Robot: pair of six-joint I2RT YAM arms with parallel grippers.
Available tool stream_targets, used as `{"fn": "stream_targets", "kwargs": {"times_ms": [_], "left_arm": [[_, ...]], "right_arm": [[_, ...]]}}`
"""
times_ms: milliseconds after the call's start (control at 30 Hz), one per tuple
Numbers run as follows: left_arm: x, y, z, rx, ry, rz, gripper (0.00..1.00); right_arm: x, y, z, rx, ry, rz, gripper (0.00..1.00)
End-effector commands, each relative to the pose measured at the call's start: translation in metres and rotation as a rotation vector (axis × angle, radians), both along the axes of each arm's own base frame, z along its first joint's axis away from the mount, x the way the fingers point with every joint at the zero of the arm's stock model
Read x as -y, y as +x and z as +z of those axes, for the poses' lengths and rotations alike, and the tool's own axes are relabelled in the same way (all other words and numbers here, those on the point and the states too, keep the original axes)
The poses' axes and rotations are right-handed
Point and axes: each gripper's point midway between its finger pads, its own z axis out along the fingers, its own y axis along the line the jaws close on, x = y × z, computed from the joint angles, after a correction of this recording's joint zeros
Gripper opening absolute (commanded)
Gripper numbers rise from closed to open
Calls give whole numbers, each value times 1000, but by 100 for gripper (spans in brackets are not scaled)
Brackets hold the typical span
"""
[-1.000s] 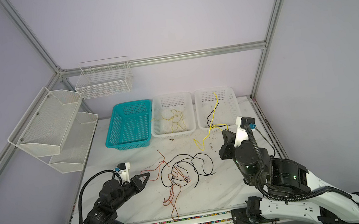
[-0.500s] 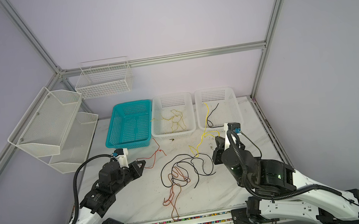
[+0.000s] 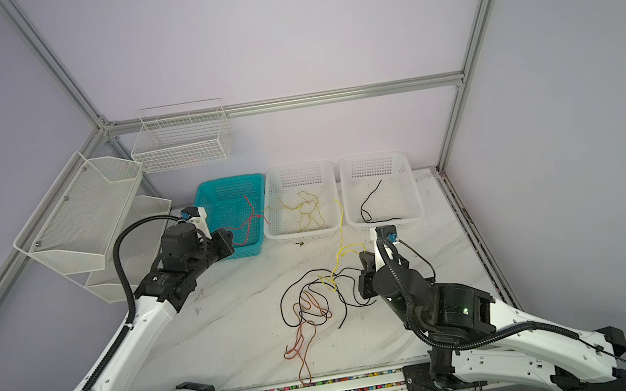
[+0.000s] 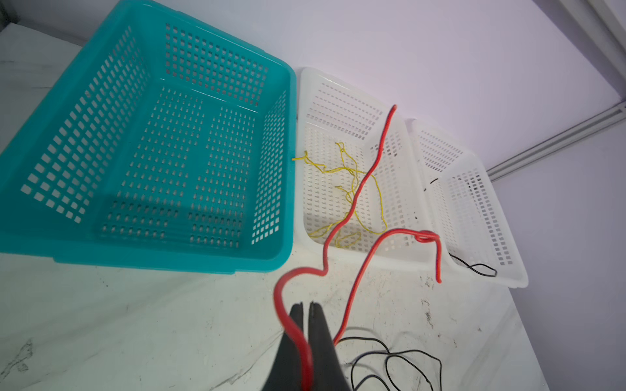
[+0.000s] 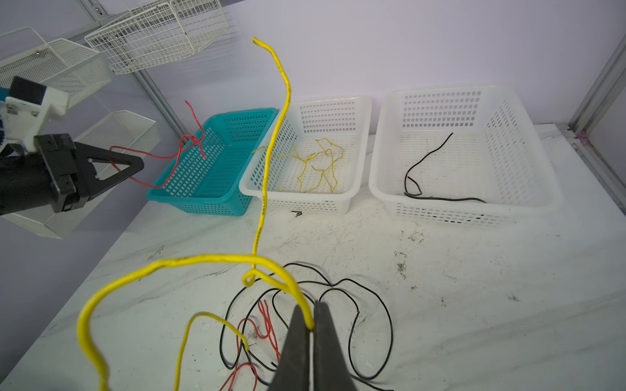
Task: Untangle the cables
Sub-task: 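Carry the red wire over the teal basket with the left gripper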
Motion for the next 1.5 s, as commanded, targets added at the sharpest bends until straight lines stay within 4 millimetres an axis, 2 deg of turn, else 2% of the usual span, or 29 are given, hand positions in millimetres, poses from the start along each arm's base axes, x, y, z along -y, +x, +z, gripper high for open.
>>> {"fn": "stream_targets", "kwargs": {"times_ms": [0,233,400,567,800,967,1067,1333,1467], "left_arm": [[-21,31,41,85,9,60,0],[-45,89,6,3,-33,117,0],[-56,119,-9,-31,-17,141,0],[-66,143,-41,-123,42,164,0],[-66,160,-76,-198,52,123,0],[-70,166,-99,-250,65,126,5],[-70,167,-106,-269,61,115,7],[-67,168,-101,-261,57,97,22],[-67,168,-90,-242,53,93,29]], "right_arm": [[-5,-2,3,15,30,36,0],[-5,-6,-2,10,37,62,0],[-3,-11,-5,8,51,87,0],[-5,-12,-8,0,51,101,0],[-3,-13,-8,3,52,98,0],[-2,-13,-8,3,54,99,0],[0,-14,-8,6,60,98,0],[1,-13,-8,7,58,92,0],[1,-14,-8,7,60,92,0]]}}
